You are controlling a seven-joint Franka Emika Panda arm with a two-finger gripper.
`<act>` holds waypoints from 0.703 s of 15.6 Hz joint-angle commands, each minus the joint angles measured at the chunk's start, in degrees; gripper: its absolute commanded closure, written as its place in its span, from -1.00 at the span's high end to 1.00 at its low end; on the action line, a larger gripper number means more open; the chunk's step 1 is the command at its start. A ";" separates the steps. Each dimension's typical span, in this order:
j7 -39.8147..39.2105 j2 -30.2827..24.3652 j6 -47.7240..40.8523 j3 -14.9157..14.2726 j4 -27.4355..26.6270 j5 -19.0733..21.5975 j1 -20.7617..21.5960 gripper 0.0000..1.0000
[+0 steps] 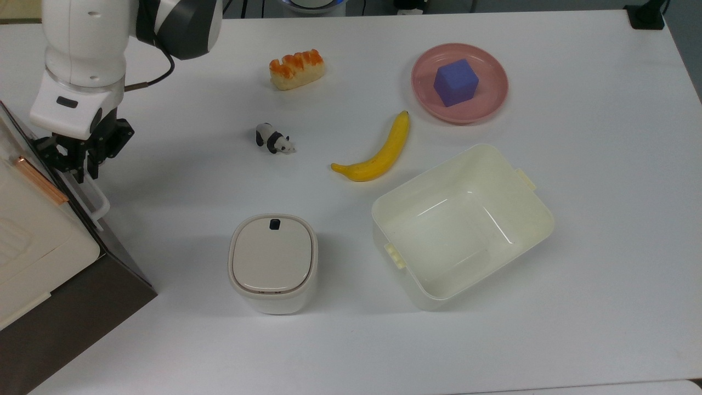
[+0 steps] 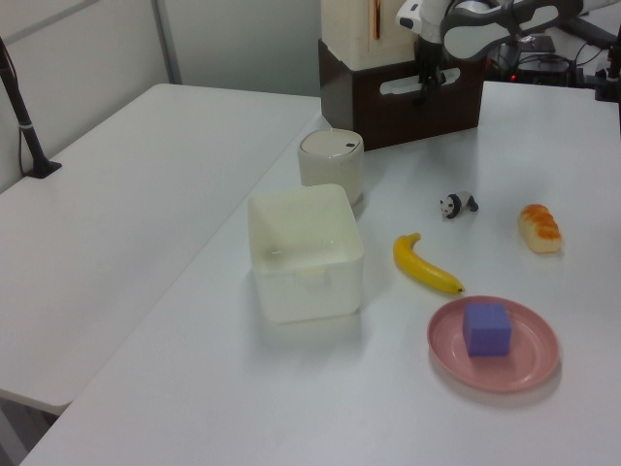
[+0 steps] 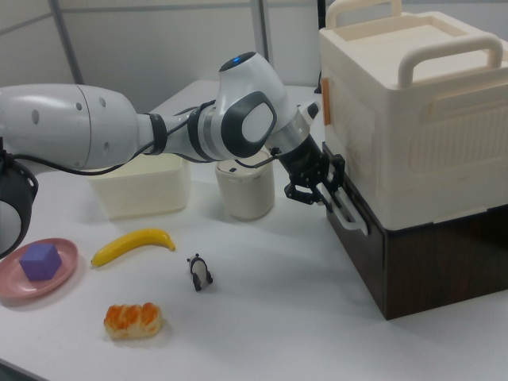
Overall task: Slide the drawer open
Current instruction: 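Pull the drawer handle outward with the gripper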
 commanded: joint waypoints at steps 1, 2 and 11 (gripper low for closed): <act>-0.35 0.52 0.78 -0.62 0.59 -0.86 0.26 -0.95; -0.17 0.44 0.78 -0.62 0.59 -0.77 0.26 -0.97; -0.08 -3.68 0.69 -0.44 -4.06 -0.59 1.05 -1.00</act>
